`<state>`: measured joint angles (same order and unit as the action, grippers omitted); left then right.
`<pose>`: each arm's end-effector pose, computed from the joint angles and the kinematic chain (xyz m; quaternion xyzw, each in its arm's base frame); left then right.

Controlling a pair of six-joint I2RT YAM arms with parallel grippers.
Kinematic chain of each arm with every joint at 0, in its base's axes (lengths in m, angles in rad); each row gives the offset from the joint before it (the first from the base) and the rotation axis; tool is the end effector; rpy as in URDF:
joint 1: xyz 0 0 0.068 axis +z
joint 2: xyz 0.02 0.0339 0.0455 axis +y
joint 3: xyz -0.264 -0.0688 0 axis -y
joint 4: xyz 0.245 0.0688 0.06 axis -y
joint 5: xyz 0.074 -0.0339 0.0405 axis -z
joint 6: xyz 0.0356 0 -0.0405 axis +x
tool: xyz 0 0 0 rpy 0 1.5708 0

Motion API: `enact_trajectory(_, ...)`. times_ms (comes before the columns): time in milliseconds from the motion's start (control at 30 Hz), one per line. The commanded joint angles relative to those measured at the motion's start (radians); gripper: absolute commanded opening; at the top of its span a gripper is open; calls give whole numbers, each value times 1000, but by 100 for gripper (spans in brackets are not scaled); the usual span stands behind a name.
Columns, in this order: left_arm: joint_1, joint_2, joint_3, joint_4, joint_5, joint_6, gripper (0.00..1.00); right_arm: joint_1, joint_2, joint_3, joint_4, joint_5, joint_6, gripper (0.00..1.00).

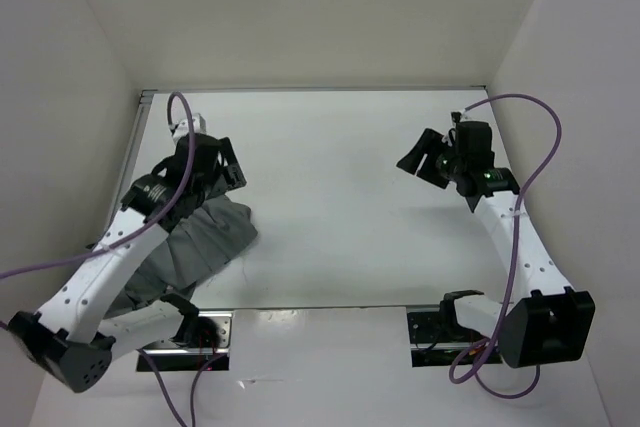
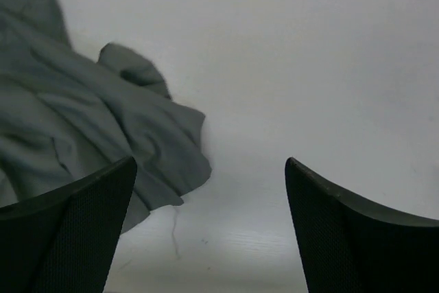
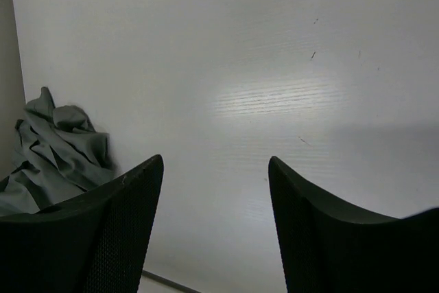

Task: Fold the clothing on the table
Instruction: Move the skirt to the center of the board

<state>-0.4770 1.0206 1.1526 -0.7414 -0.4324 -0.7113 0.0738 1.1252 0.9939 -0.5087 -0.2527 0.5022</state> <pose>0.1882 -0.0805 0.3694 -0.1997 0.8485 -0.0952 0.4807 0.2426 0.0269 0.3144 0.1332 0.8783 0.2344 0.3949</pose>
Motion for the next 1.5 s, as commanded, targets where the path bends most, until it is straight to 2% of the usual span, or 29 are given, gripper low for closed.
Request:
enact_trajectory(0,67,119,74,-174,-67,-120,94,-8,7,-18,-1,-40,-21,68)
enact_trajectory(100,130,252,64,-214,-59,-162,98,-8,7,-28,-1,-40,-30,68)
enact_trajectory(267,242,403,-36,-63,98,-172,98,-8,-27,-49,-19,-40,-51,68)
enact_trajectory(467,273,541,-36,-41,26,-201,95,-8,-50,-69,-28,-13,-71,68)
enact_trajectory(567,291,611,-59,-30,56,-201,92,-8,-59,-69,-28,-4,-71,68)
enact_trajectory(600,291,643,-74,-12,73,-191,88,-8,-59,-69,-28,-3,-80,68)
enact_trajectory(633,291,659,-74,16,92,-191,68,-8,-59,-69,-28,6,-80,68)
enact_trajectory(733,291,714,-90,42,164,-163,16,-8,-59,-60,-37,20,-90,68)
enact_trajectory(767,291,725,-90,56,185,-148,4,-8,-59,-49,-37,32,-90,68)
enact_trajectory(800,279,734,-59,56,198,-133,0,-8,-59,-49,-50,44,-90,68)
enact_trajectory(900,152,714,36,76,213,-41,0,-17,-59,-40,-59,76,-90,68)
enact_trajectory(1067,-55,673,381,86,437,151,0,-37,-48,-20,-68,98,-90,68)
enact_trajectory(1133,-78,664,473,74,521,189,0,-37,-39,-20,-68,86,-90,68)
enact_trajectory(1200,-78,664,484,74,595,199,0,-46,-39,-20,-68,75,-80,68)
enact_trajectory(1233,-78,664,484,74,621,208,4,-46,-39,-20,-68,75,-80,68)
enact_trajectory(1267,-87,664,467,65,671,219,13,-57,-39,-29,-68,66,-80,68)
enact_trajectory(1333,-87,664,428,82,716,219,42,-68,-39,-29,-68,66,-80,68)
enact_trajectory(1367,-87,664,394,92,747,219,61,-68,-39,-20,-68,56,-80,68)
enact_trajectory(1400,-87,650,394,93,761,219,62,-68,-30,-20,-68,56,-80,68)
enact_trajectory(1433,-87,641,371,108,780,219,77,-68,-30,-9,-68,56,-80,68)
enact_trajectory(1467,-87,630,371,117,803,219,80,-68,-30,-9,-68,56,-80,68)
